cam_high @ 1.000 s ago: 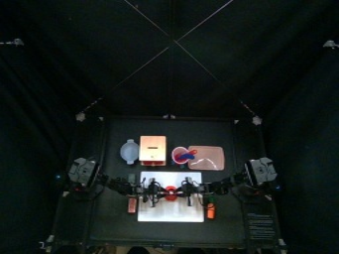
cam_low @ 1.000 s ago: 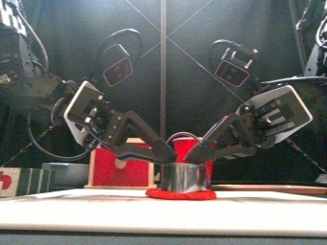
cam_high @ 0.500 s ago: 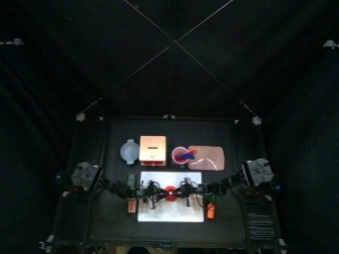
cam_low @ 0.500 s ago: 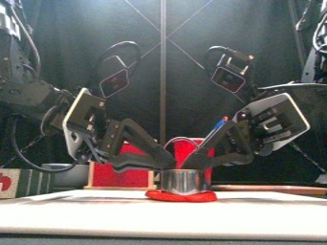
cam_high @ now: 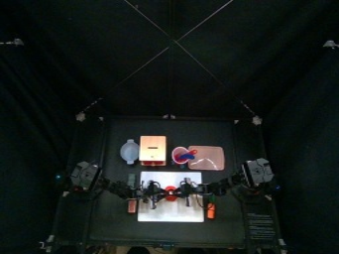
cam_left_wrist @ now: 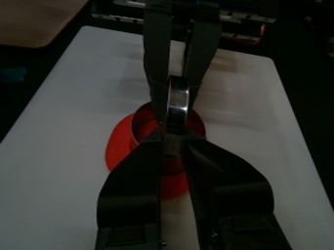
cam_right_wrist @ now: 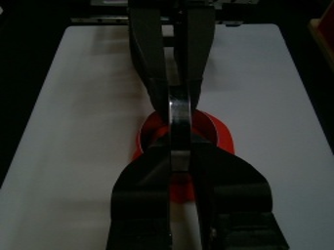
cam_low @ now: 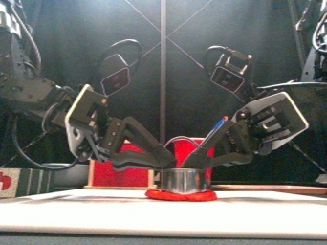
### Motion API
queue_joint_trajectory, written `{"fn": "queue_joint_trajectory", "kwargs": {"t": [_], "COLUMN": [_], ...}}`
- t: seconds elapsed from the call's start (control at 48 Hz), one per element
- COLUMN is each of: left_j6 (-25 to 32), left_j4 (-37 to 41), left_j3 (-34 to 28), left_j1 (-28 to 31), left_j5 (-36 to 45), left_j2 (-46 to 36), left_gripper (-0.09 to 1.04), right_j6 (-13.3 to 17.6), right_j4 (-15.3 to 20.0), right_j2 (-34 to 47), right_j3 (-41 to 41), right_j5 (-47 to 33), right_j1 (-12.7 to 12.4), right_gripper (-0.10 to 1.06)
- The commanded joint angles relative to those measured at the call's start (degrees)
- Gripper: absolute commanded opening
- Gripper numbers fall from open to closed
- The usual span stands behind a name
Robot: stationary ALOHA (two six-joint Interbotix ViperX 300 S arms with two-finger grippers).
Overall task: Get the cutter from the drawer then cut the dough then place the extra dough in the bowl
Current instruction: Cut the dough
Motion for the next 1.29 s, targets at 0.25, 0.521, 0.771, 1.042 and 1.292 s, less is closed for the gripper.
{"fn": "queue_joint_trajectory", "kwargs": {"t": [0.25, 0.521, 0.771, 1.042, 1.292], "left_j6": [8.53, 13.18, 13.27, 15.03, 16.35], "left_j4": [0.62, 0.62, 0.62, 0.44, 0.35], "left_j3": [-3.08, -6.94, -6.94, -4.39, -3.34], "left_j1": [3.60, 5.27, 6.94, 7.73, 7.82], "left_j5": [5.36, 7.47, 7.12, 3.52, 2.99], "left_j2": [-4.83, -4.22, -6.24, -10.99, -12.30], "left_gripper": [0.54, 0.66, 0.76, 0.76, 0.76], "right_j6": [0.09, 0.18, 0.26, 0.09, 0.00], "right_j4": [-4.48, -4.75, -4.39, -4.83, -4.83], "right_j2": [-1.05, -0.70, -1.05, -2.02, -2.72], "right_j3": [-4.13, -5.01, -5.10, -5.10, -5.45], "right_j5": [7.12, 8.53, 8.79, 9.76, 9.84], "right_j1": [0.09, 0.26, 0.18, 0.18, 0.26], "right_gripper": [0.42, 0.53, 0.70, 0.72, 0.72]}}
